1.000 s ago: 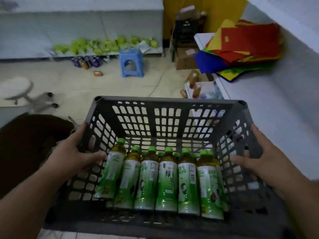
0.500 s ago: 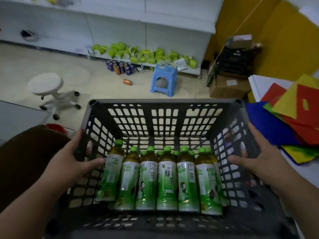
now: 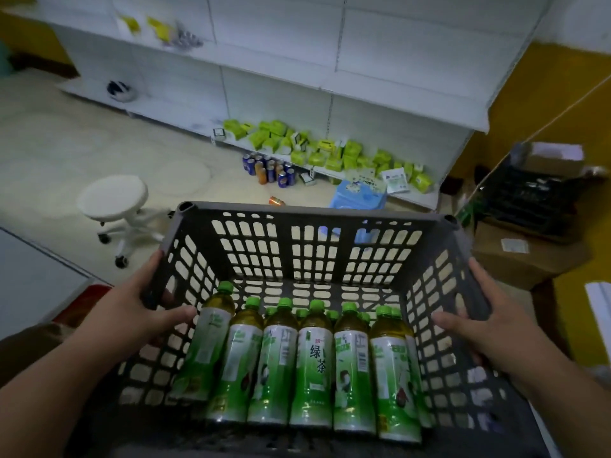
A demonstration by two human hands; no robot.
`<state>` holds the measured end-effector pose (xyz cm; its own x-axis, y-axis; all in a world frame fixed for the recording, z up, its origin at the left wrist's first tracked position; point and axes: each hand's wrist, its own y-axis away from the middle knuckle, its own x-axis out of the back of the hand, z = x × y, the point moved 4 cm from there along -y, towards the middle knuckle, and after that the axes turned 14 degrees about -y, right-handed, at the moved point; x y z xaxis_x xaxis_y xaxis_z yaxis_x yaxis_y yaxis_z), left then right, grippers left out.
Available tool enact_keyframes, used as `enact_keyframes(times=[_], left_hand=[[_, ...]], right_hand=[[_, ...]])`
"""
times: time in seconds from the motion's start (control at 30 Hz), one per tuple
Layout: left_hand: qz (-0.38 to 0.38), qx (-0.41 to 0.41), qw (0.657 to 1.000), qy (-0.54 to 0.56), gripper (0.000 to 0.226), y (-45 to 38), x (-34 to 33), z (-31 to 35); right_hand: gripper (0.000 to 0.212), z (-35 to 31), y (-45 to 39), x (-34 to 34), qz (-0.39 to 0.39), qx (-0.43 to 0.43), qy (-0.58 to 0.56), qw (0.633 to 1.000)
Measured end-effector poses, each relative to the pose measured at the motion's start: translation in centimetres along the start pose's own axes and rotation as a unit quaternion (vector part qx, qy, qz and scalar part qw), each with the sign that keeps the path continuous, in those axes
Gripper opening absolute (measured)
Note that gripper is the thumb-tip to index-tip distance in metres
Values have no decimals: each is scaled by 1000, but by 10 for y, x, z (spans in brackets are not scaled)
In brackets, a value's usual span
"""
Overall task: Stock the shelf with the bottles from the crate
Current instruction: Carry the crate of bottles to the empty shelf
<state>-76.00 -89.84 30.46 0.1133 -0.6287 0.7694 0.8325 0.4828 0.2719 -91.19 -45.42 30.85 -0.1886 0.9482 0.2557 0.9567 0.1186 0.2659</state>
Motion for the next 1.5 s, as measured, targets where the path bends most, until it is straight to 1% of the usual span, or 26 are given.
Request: enact_keyframes(times=[0.07, 0.13, 0.2, 0.23, 0.3, 0.37, 0.43, 0.5, 0.53, 0.57, 0.67, 0.7, 0.77, 0.83, 0.93, 1.0, 1.07, 1.1, 1.13, 1.17, 1.23, 1.3, 1.37, 1.43, 1.5], left_hand=[[11, 18, 1000, 12, 111, -41, 7, 16], [32, 43, 998, 25, 120, -79, 20, 32], [51, 59, 996, 40, 131, -114, 33, 40], [60, 66, 995, 47, 132, -130, 39, 44], [82, 77, 992, 63, 123, -168, 52, 51], [100, 73, 990, 73, 108, -209, 62, 55], [110, 67, 988, 83, 94, -253, 74, 54], [113, 67, 987, 87, 87, -299, 87, 50], [111, 70, 987, 95, 86, -323, 95, 46], [108, 74, 986, 106, 87, -347, 102, 40], [96, 101, 982, 124, 114, -411, 132, 29], [98, 106, 982, 121, 119, -434, 144, 26], [96, 111, 984, 105, 121, -477, 167, 17], [117, 119, 978, 127, 118, -516, 188, 15], [137, 143, 973, 122, 115, -576, 212, 1], [149, 165, 965, 136, 112, -616, 228, -10], [157, 182, 961, 136, 113, -658, 241, -23], [163, 187, 959, 132, 114, -678, 249, -27], [174, 193, 957, 128, 116, -696, 259, -32], [185, 199, 953, 133, 117, -714, 269, -34], [199, 225, 943, 141, 120, -747, 290, -42], [210, 245, 936, 144, 119, -776, 311, -50], [236, 257, 924, 158, 118, -810, 337, -63], [248, 272, 917, 153, 118, -846, 362, -82], [263, 278, 910, 162, 118, -883, 387, -101]], right_hand=[[121, -26, -59, -7, -14, 6, 11, 1000], [123, -54, -115, -15, -27, 18, -2, 999], [121, -87, -166, -28, -45, 36, 22, 998], [119, -101, -193, -36, -56, 46, 26, 997], [116, -131, -246, -57, -77, 56, 26, 995], [117, -159, -299, -84, -90, 75, 43, 992], [114, -179, -349, -115, -103, 70, 40, 991], [107, -199, -394, -150, -114, 82, 46, 989], [108, -210, -414, -168, -120, 85, 47, 988], [112, -220, -437, -184, -127, 87, 50, 987], [114, -254, -494, -232, -129, 92, 59, 986], [116, -266, -515, -248, -132, 89, 54, 986], [117, -281, -555, -277, -151, 79, 78, 982], [117, -298, -599, -308, -152, 87, 77, 981], [116, -325, -666, -364, -172, 92, 89, 977], [114, -340, -717, -407, -204, 93, 69, 972], [119, -354, -767, -451, -241, 90, 82, 963], [122, -361, -793, -472, -257, 105, 96, 956], [126, -373, -813, -493, -265, 119, 88, 953], [126, -386, -832, -514, -275, 113, 82, 951], [118, -415, -870, -559, -290, 107, 87, 947], [112, -447, -899, -606, -308, 129, 108, 936], [111, -479, -929, -654, -324, 128, 101, 932], [113, -502, -960, -704, -335, 144, 115, 924], [113, -522, -986, -754, -354, 139, 102, 919]])
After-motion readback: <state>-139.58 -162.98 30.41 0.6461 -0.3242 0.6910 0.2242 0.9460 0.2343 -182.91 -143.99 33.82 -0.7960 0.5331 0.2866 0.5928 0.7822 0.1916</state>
